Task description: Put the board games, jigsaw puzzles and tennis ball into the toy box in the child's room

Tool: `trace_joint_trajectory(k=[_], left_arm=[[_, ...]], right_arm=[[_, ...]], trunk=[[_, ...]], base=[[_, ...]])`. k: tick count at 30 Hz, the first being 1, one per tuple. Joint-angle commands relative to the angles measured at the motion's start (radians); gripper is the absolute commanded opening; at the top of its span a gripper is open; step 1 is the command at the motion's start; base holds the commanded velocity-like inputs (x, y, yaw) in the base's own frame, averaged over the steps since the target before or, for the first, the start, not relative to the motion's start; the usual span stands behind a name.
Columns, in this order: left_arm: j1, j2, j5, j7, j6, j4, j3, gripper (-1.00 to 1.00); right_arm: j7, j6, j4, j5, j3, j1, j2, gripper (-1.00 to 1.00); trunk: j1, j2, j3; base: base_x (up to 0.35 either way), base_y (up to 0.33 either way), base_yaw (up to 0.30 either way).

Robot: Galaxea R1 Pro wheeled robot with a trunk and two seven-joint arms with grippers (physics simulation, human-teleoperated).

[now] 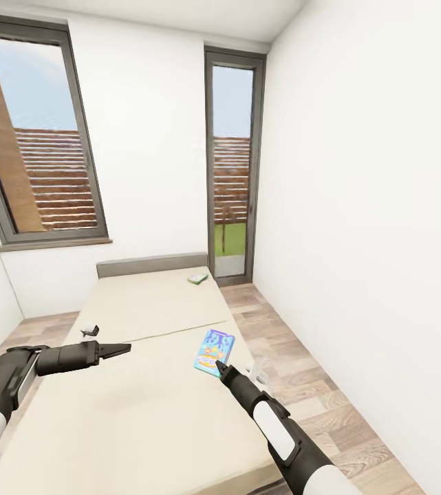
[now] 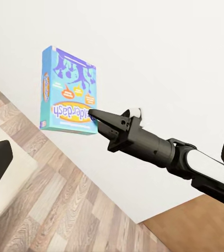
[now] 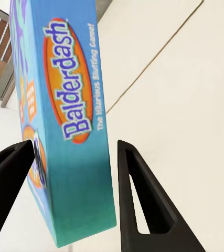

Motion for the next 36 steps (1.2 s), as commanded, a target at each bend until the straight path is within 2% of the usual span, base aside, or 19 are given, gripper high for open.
trace_joint_trajectory(k=[1,20,33,36], left_arm=[[-0.001,0.0,-0.001,-0.004,0.011,0.0,0.0,1.0],[-0.001,0.001,-0.002,-0.004,0.011,0.0,0.0,1.0],[-0.001,0.001,-0.001,-0.004,0.011,0.0,0.0,1.0],[-0.001,0.0,-0.001,-0.004,0.011,0.0,0.0,1.0]], right_arm=[[0.002,0.003,0.0,-0.007,0.0,-0.001,0.0,-1.0],[0.002,0.001,0.001,-0.006,0.0,-0.001,0.0,-1.0],[0.002,0.001,0.001,-0.006,0.0,-0.001,0.0,-1.0],[0.002,0.001,0.001,-0.006,0.0,-0.001,0.0,-1.0]], trunk=[[-0.004,0.006,0.001],[-0.076,0.139,0.061],[-0.126,0.23,0.102],[-0.126,0.23,0.102]], base=[[0.0,0.0,0.0],[0.0,0.0,0.024],[0.0,0.0,0.21],[0.0,0.0,0.273]])
